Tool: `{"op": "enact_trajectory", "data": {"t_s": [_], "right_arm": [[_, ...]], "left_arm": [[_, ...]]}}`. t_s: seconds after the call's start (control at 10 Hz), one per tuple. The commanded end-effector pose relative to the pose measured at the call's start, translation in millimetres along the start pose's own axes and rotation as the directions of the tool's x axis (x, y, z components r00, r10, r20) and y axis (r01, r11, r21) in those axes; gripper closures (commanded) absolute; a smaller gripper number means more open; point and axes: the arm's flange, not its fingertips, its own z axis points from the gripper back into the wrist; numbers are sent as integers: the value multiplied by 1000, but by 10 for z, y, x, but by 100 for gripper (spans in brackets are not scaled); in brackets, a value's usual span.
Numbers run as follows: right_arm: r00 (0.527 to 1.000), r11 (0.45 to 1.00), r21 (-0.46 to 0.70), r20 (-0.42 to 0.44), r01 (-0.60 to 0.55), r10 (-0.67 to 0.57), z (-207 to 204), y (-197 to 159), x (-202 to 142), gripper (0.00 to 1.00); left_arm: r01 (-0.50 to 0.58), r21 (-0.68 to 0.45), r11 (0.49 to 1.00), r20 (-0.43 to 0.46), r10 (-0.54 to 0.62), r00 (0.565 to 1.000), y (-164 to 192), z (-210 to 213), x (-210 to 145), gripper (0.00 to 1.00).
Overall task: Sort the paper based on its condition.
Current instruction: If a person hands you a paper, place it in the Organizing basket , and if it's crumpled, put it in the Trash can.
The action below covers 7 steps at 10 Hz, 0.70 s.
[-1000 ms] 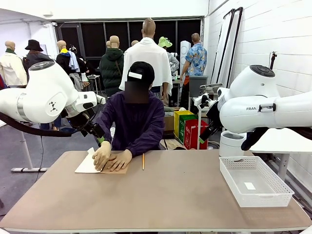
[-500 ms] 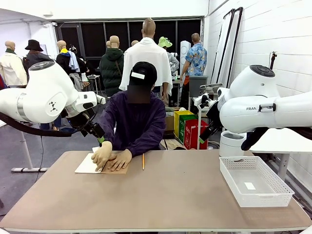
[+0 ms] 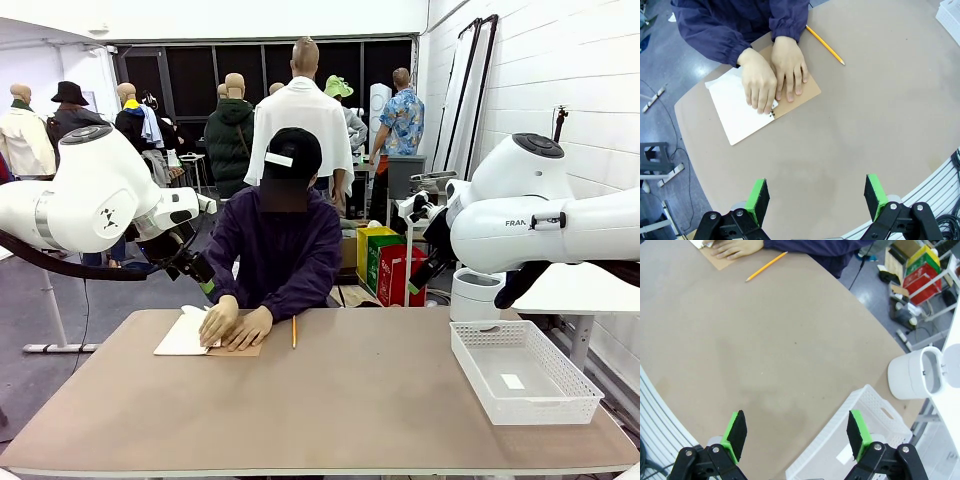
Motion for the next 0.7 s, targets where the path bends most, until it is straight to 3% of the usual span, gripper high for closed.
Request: {"op": "enact_trajectory", "data": {"t_s": [0.0,0.6], "right_arm": [[1000,1000,-2,3,1,-1,0,-8,1,0],[1000,1000,-2,3,1,-1,0,-8,1,0]], "left_arm": [[-2,-9,1000,6,2,1000,-5,13,2,0],[-2,-9,1000,6,2,1000,-5,13,2,0]]}}
